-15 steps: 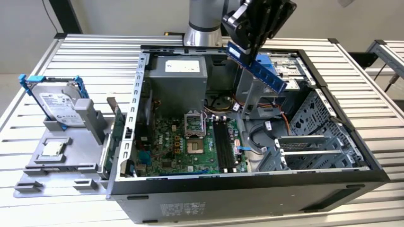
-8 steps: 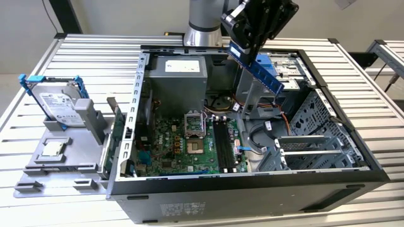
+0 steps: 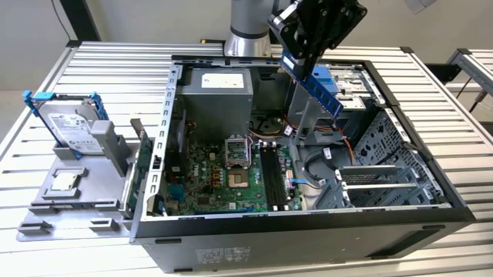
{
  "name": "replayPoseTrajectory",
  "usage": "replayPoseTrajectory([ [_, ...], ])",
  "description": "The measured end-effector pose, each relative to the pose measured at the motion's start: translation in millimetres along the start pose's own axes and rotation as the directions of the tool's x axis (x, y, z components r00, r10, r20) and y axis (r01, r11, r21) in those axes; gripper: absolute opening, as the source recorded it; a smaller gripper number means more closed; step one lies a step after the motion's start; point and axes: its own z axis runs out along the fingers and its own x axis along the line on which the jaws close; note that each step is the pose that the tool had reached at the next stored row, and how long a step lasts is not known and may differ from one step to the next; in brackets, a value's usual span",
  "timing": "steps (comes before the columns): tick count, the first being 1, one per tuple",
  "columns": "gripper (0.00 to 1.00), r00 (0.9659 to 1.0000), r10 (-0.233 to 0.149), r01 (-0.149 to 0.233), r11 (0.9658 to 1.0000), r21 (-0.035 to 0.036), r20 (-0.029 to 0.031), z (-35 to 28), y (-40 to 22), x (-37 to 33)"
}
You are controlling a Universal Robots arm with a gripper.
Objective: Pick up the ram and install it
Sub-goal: 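Insert the ram into the slot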
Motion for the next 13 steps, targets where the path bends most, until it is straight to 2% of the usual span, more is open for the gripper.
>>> replayPoseTrajectory([
  [13,0.00,1.0000,0.008,-0.008,1.0000,0.0001,0.0003,0.0,0.0,0.0],
])
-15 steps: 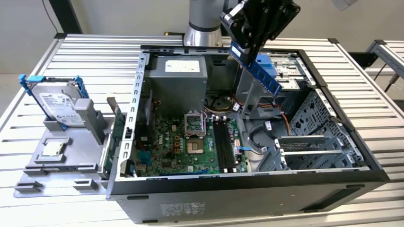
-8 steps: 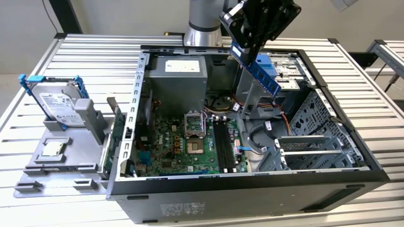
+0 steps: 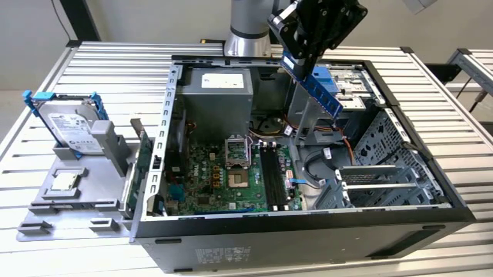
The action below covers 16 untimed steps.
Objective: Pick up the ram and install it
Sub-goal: 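Insert the ram into the slot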
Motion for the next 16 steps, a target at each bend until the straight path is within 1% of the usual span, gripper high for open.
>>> replayPoseTrajectory([
  [5,0.00,1.0000,0.008,-0.008,1.0000,0.0001,0.0004,0.0,0.0,0.0],
  [10,0.00,0.9991,0.044,-0.044,0.9991,0.0009,0.0020,0.0,0.0,0.0],
  [16,0.00,0.9958,0.092,-0.092,0.9958,0.0017,0.0042,0.1,0.0,0.0],
])
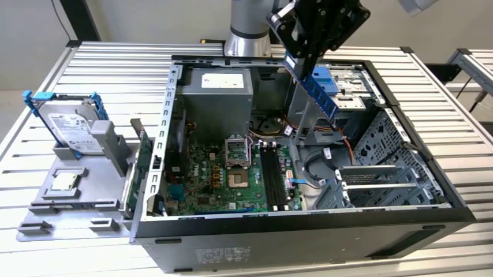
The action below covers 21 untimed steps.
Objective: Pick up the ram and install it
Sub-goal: 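Insert the ram into the slot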
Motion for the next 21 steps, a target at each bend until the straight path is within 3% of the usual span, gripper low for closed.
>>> replayPoseTrajectory([
  [8,0.00,0.9979,0.065,-0.065,0.9979,0.0013,0.0029,0.1,0.0,0.0],
  [17,0.00,0.9912,0.132,-0.132,0.9913,0.0026,0.0059,0.1,0.0,0.0],
  [21,0.00,0.9903,0.139,-0.139,0.9903,0.0027,0.0062,0.3,0.0,0.0],
])
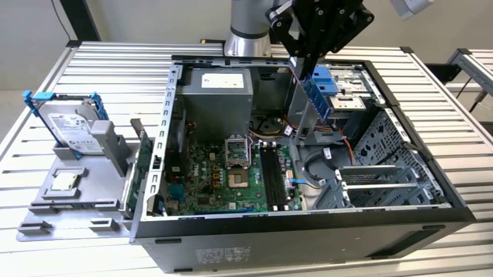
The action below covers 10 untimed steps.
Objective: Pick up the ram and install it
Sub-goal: 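Insert the ram into the slot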
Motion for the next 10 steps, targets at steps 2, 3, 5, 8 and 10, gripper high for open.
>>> replayPoseTrajectory([
  [2,0.00,1.0000,0.000,0.000,1.0000,0.0000,0.0000,0.0,0.0,0.0],
  [3,0.00,1.0000,0.000,0.000,1.0000,0.0000,0.0000,0.0,0.0,0.0],
  [5,0.00,1.0000,0.000,0.000,1.0000,-0.0001,0.0001,0.3,0.0,0.0],
  [8,0.00,1.0000,0.000,0.000,1.0000,0.0000,0.0000,2.4,-0.1,0.0],
  [10,0.00,1.0000,0.000,0.000,1.0000,-0.0001,0.0000,4.4,-0.2,-0.1],
])
